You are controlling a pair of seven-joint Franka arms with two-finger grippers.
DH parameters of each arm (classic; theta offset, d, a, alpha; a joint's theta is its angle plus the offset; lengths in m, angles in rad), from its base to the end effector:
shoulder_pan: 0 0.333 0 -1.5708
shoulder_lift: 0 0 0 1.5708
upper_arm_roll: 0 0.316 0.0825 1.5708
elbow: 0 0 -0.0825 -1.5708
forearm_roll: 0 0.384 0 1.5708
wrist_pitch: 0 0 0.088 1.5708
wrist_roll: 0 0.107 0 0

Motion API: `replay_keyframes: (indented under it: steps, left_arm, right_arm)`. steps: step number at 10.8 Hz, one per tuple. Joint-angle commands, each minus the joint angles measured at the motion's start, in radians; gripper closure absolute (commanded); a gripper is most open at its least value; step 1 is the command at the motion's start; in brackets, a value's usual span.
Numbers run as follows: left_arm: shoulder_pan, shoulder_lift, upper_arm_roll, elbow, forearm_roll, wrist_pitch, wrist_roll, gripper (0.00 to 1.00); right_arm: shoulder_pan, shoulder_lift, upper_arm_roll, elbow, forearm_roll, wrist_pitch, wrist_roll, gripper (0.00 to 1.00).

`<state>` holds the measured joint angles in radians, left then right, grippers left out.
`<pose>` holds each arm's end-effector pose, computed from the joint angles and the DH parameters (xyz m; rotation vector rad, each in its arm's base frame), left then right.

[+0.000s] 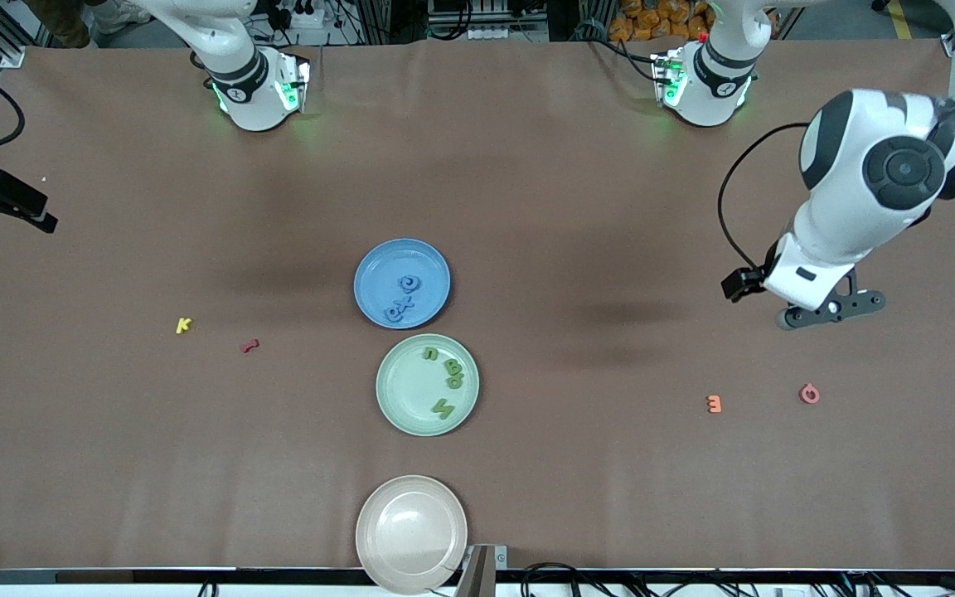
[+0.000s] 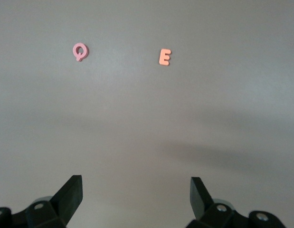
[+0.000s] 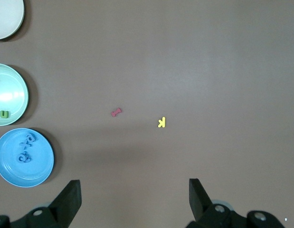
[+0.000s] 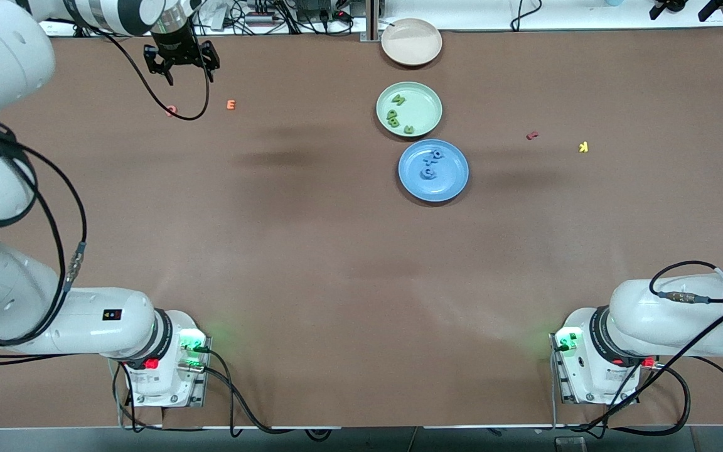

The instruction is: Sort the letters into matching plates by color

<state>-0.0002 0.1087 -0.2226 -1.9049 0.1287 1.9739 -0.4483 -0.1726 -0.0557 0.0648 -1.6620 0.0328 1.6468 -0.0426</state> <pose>0.5704 -0.1174 0.4396 -3.0299 -0.2637 0.0055 0.5411 -0.0543 0.6185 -3.1131 0.1044 -0.0661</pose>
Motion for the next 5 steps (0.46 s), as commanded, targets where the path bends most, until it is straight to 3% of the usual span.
replay_keyframes:
  steps: [1, 5]
  left_arm:
    - [0.009, -0.137, -0.021, -0.035, -0.107, -0.061, 0.030, 0.00]
    - [0.011, -0.238, -0.020, -0.046, -0.136, -0.104, 0.110, 0.00]
  right_arm:
    - [-0.015, -0.007, 0.006, -0.004, 0.016, -0.004, 0.000, 0.00]
    - [-0.013, -0.007, 0.006, -0.004, 0.016, -0.004, 0.000, 0.00]
